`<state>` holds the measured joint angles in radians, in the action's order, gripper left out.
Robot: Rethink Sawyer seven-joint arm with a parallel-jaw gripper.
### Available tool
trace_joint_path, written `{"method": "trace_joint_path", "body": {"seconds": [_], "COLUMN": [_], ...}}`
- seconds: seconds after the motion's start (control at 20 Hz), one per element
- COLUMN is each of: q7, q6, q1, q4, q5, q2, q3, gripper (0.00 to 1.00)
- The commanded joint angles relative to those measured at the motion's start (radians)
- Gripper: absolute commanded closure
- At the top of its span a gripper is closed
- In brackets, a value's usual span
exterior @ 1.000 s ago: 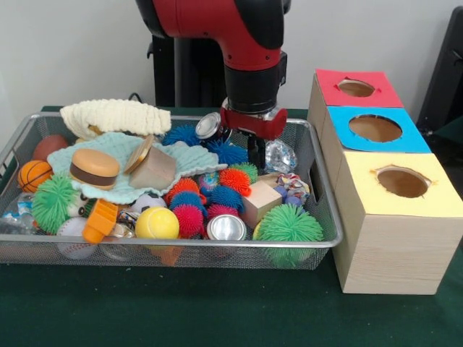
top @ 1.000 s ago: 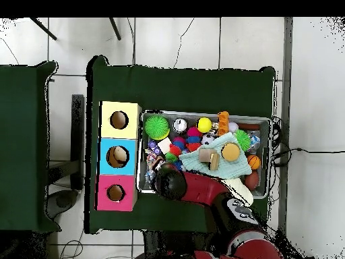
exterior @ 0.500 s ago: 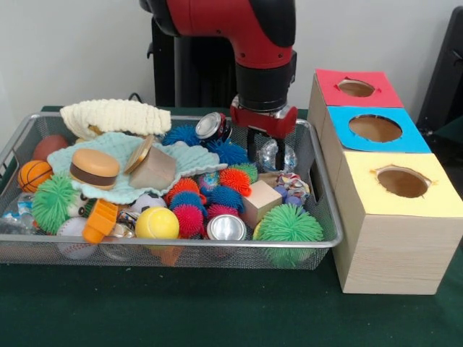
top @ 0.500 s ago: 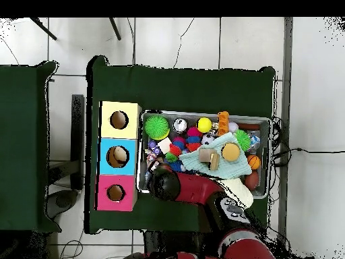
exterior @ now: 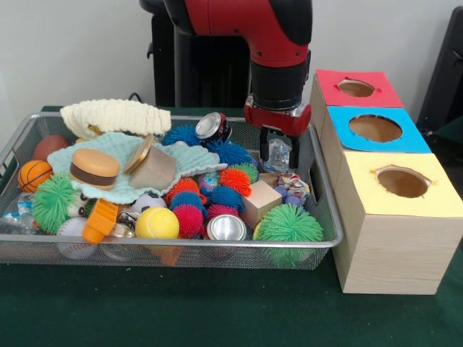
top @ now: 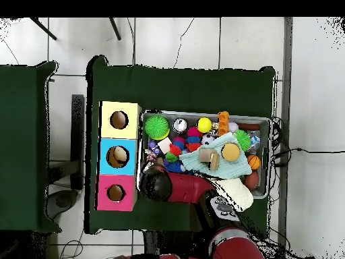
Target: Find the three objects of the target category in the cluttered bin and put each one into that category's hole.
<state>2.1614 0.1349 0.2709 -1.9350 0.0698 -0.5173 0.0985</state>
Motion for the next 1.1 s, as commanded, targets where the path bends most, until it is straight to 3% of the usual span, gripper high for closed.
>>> {"method": "trace_joint_path", "body": {"seconds": [0.05,0.5,0.7,1.1], "q7": [0.077,0.088,0.105,0.142], "q6": [0.054,0.070,0.125,0.037], "q1": [0.028,0.076,0.069,0.034], "q4": [0.044,-0.074,-0.132,-0.153], "q5": [-0.018,-0.020,-0.044,-0.039], "q2": [-0.016,-0.122,-0.229,-0.189], "q3": [0.056,0.100,0.088,0.057], "gripper": [0.00,0.00,0.00,0.00]}}
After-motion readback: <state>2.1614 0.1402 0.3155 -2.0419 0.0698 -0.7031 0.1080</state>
